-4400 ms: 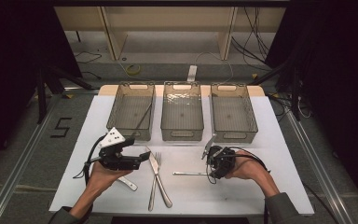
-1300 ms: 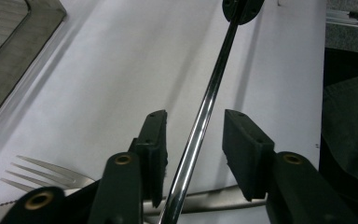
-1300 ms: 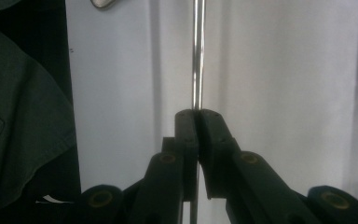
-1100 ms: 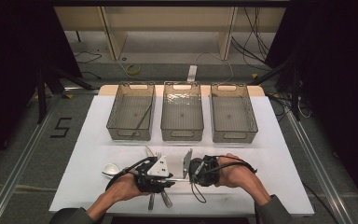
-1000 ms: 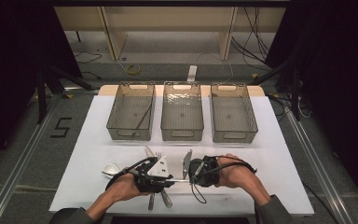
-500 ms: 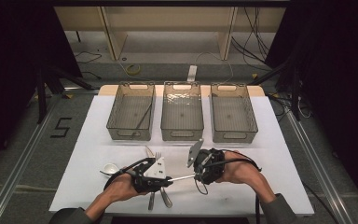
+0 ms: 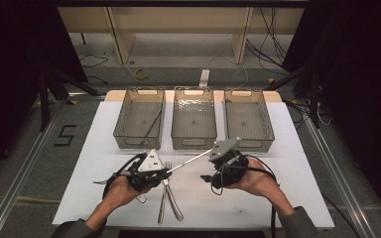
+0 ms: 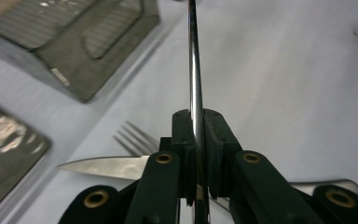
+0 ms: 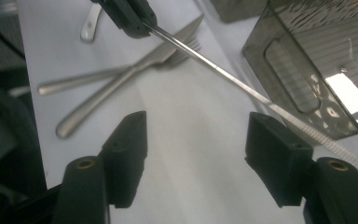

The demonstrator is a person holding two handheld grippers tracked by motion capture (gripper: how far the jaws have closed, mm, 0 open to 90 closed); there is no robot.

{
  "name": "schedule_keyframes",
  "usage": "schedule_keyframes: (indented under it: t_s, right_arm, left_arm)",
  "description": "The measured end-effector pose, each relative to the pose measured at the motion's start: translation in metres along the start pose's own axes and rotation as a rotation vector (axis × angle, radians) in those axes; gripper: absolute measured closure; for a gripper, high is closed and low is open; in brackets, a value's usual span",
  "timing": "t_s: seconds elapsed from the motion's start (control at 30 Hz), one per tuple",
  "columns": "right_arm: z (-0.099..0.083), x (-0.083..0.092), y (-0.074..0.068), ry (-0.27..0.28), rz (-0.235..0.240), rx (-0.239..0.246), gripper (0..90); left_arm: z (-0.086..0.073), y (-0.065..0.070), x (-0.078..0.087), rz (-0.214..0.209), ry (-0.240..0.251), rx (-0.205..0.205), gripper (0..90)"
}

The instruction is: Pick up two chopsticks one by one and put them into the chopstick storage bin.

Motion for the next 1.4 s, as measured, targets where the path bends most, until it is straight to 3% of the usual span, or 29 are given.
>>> schedule_keyframes:
  t_s: [0.23,0.4,0.53,0.57,0.7,0.93,1.37,1.4]
  right_arm:
    - [-0.009,-0.009,0.005,0.069,-0.027,-0.13,34.0]
    - [-0.017,-0.014,0.003,0.082,-0.025,-0.173,33.5]
    - [-0.024,-0.018,0.001,0.093,-0.031,-0.205,32.6]
    - [-0.025,-0.019,0.001,0.096,-0.037,-0.213,32.1]
    - [-0.031,-0.02,0.002,0.104,-0.042,-0.246,30.9]
    - [-0.038,-0.021,0.0,0.099,-0.041,-0.253,29.3]
    - [-0.054,-0.013,-0.003,0.13,-0.035,-0.316,28.3]
    - [-0.055,-0.013,-0.004,0.131,-0.035,-0.313,28.3]
  left_arm:
    - [-0.001,-0.01,0.012,0.066,0.036,0.056,83.4]
    - [-0.004,-0.017,0.018,0.12,0.059,0.09,83.4]
    - [-0.006,-0.027,0.027,0.169,0.094,0.135,83.4]
    - [-0.008,-0.032,0.032,0.199,0.114,0.159,83.4]
    - [-0.011,-0.04,0.039,0.23,0.139,0.196,83.4]
    - [-0.013,-0.06,0.053,0.282,0.183,0.249,83.4]
    - [-0.006,-0.095,0.058,0.33,0.214,0.333,83.4]
    - [-0.004,-0.103,0.057,0.338,0.218,0.348,83.4]
Point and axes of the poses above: each handheld gripper's, and its own axes: x roughly backward along the jaws, z roughly out of its top, y roughly to its right, the point moved 2 cm from there along -x, roughly forward along the jaws, and after that the axes turned 14 degrees about -z, right-handed, at the moved point
